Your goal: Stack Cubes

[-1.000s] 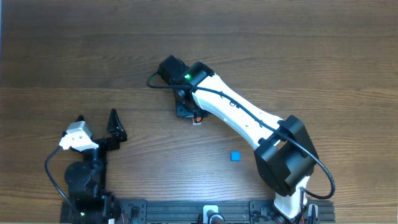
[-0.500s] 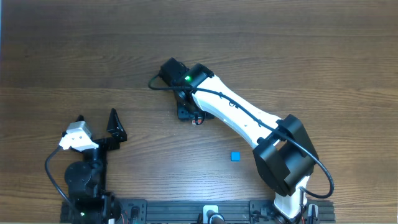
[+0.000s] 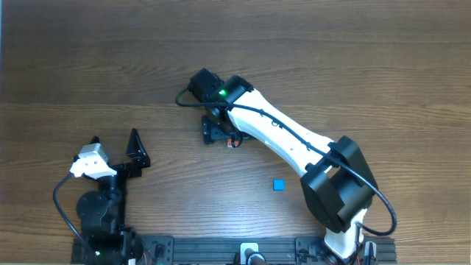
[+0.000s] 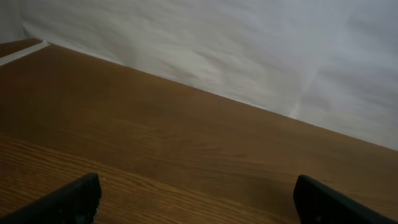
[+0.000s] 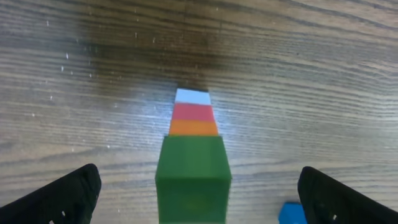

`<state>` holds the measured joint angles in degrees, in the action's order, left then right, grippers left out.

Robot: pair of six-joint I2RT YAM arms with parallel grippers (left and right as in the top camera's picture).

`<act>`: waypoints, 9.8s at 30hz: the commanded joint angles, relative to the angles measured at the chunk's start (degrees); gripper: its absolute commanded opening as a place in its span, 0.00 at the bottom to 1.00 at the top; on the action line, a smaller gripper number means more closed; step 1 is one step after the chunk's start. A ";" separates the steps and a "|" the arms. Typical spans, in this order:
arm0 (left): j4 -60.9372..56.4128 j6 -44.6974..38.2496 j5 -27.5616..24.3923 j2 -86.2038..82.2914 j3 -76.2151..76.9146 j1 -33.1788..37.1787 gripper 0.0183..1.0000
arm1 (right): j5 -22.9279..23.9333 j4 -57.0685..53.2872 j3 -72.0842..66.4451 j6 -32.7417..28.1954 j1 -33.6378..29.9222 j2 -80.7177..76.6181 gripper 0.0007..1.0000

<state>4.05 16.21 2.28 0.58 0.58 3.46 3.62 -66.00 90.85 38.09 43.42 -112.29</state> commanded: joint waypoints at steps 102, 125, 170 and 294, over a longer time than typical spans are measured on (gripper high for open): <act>-0.09 -0.81 -0.35 -0.42 -0.24 0.35 1.00 | -3.82 20.00 -45.51 2.14 -4.11 25.73 0.11; -0.09 -0.81 -0.35 -0.42 -0.24 0.35 1.00 | 0.74 -7.30 4.22 0.42 -0.57 11.89 0.01; -0.09 -0.81 -0.35 -0.42 -0.24 0.35 1.00 | 1.66 -4.07 6.51 0.44 -0.04 1.46 0.01; -0.09 -0.81 -0.35 -0.42 -0.24 0.35 1.00 | -4.28 32.37 -64.39 -31.12 -43.52 109.66 0.99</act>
<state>4.05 16.21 2.28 0.51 0.58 3.46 1.63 -35.83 30.65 7.49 0.80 -5.96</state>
